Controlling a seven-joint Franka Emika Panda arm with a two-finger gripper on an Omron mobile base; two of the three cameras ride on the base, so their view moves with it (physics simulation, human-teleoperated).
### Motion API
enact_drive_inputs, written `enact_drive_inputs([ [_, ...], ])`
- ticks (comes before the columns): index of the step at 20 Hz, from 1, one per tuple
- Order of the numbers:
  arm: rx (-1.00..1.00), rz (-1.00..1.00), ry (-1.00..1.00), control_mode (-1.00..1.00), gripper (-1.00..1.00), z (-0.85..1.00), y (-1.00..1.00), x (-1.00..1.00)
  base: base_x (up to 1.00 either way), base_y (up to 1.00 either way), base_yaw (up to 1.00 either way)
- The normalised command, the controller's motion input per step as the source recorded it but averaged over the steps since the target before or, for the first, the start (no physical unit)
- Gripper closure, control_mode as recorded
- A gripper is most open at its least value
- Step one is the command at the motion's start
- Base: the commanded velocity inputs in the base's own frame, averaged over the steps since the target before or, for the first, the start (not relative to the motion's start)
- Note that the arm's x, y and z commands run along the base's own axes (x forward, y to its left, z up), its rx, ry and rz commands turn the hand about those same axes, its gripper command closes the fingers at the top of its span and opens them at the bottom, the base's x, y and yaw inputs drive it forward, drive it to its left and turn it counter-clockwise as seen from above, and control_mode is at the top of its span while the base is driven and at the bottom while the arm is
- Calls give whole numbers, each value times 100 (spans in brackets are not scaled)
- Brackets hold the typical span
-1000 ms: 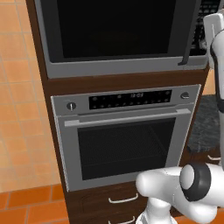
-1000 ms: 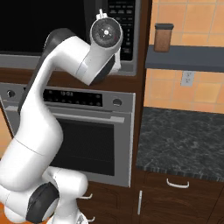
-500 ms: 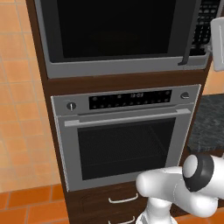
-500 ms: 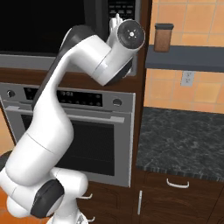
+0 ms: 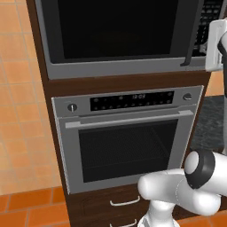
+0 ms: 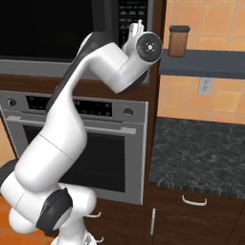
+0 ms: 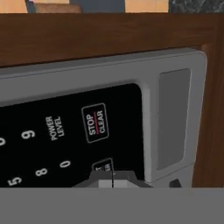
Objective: Open the microwave, place the bowl with waffle inside the microwave, then close the microwave door and turn it on.
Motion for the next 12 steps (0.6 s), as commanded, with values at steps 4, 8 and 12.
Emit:
enact_drive_inputs([
  [4, 16, -3, 0, -100, 100, -8, 0, 43, 0, 0, 0],
  [8, 16, -5, 0, -100, 100, -11, 0, 57, 0, 0, 0],
  [12, 12, -5, -1, -100, 100, -19, -6, 20, 0, 0, 0],
])
